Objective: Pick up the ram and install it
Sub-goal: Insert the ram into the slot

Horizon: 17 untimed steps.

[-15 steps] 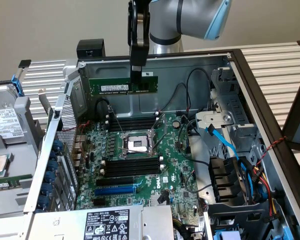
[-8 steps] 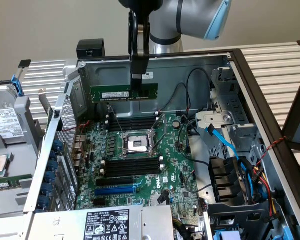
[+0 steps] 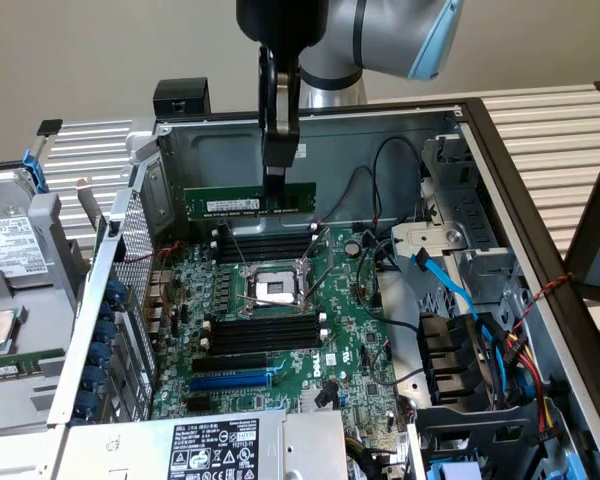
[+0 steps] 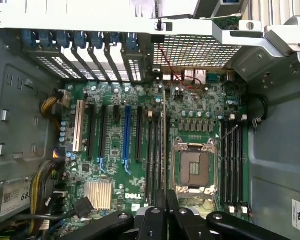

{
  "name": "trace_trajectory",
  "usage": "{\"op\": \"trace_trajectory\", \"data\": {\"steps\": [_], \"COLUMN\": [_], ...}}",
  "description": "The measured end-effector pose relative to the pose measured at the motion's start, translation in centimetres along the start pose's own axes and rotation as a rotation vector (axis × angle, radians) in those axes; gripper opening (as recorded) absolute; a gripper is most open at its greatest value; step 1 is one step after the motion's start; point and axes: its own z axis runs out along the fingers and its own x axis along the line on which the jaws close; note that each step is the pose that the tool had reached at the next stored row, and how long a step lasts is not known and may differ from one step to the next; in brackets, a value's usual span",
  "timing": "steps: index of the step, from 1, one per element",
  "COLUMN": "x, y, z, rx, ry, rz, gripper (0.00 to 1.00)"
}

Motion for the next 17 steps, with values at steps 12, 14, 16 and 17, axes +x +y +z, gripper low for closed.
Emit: {"op": "trace_trajectory", "data": {"steps": [12, 14, 16, 17], "x": [0.4, 0.4, 0.5, 0.5], "y": [-0.26, -0.30, -0.34, -0.36], "z": [2.17, 2.54, 2.90, 3.08], "rx": [0.0127, 0.0143, 0.0158, 0.0166], "ry": [-0.0035, -0.0045, -0.0054, -0.0060], "rz": [0.029, 0.037, 0.045, 0.049], "gripper": [0.13, 0.13, 0.13, 0.13]}}
